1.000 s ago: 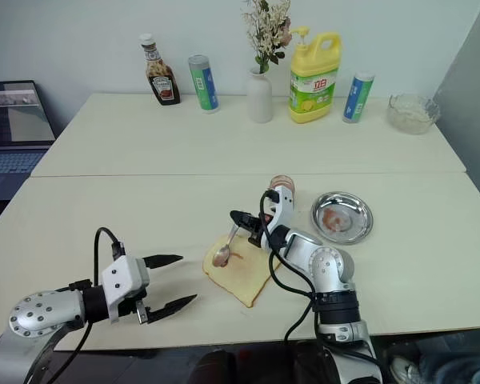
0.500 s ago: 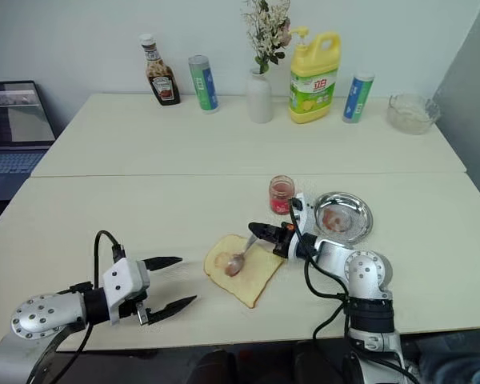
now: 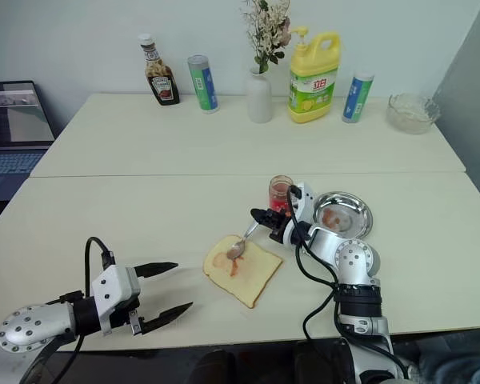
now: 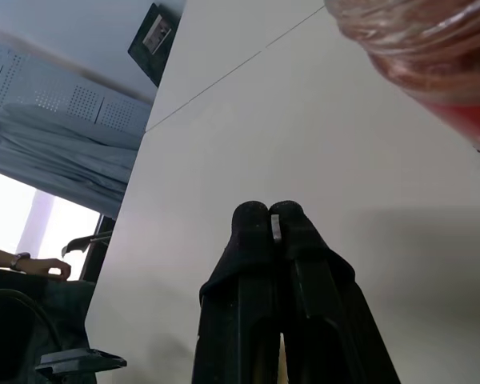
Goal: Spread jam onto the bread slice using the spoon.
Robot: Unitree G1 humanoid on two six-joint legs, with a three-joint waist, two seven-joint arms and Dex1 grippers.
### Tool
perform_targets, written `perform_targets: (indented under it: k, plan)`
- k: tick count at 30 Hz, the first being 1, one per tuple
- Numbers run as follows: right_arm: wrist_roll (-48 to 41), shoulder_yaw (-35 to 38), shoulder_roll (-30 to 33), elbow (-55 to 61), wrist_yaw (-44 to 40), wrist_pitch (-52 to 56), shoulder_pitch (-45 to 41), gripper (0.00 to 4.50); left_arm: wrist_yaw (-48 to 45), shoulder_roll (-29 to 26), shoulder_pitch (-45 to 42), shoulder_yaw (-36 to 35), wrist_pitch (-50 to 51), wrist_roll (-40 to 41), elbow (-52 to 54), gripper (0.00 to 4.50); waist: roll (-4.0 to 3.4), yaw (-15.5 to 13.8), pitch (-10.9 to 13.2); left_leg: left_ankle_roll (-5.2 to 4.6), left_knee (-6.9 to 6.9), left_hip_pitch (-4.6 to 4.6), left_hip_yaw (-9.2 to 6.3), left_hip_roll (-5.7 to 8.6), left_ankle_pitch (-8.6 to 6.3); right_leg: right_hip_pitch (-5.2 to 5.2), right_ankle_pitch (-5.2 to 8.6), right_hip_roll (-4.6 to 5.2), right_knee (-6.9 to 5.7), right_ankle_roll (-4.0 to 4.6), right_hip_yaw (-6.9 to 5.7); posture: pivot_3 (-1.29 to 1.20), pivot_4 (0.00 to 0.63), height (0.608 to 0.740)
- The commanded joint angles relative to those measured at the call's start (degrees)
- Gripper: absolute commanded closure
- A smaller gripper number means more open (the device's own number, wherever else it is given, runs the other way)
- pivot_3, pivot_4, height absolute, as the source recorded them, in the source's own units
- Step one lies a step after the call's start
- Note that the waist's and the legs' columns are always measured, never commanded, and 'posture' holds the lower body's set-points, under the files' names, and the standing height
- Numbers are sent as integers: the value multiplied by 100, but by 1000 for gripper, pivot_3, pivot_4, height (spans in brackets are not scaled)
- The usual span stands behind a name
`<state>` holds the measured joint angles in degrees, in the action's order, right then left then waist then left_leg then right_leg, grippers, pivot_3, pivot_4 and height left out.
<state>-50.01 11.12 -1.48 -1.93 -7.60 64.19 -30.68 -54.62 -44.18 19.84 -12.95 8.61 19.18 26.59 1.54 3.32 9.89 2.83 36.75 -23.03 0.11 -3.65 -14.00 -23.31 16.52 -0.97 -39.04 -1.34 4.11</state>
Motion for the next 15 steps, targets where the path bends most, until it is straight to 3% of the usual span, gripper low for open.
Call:
perform_targets:
  k: [1, 15]
  plan:
    - [-263, -4, 108, 386, -34, 451, 236, 4488, -30, -58, -11, -113, 66, 149, 203, 0, 0, -3, 0, 0, 0, 0, 0, 0, 0, 0, 0, 0, 0, 0, 0, 0, 150, 740]
    - [-1373, 822, 774, 1148, 304, 1548, 484, 4488, 17, -85, -175, -58, 274, 146, 306, 0, 0, -2, 0, 0, -2, 0, 2, 2, 0, 0, 8, 0, 2, -12, 3, 0, 150, 740]
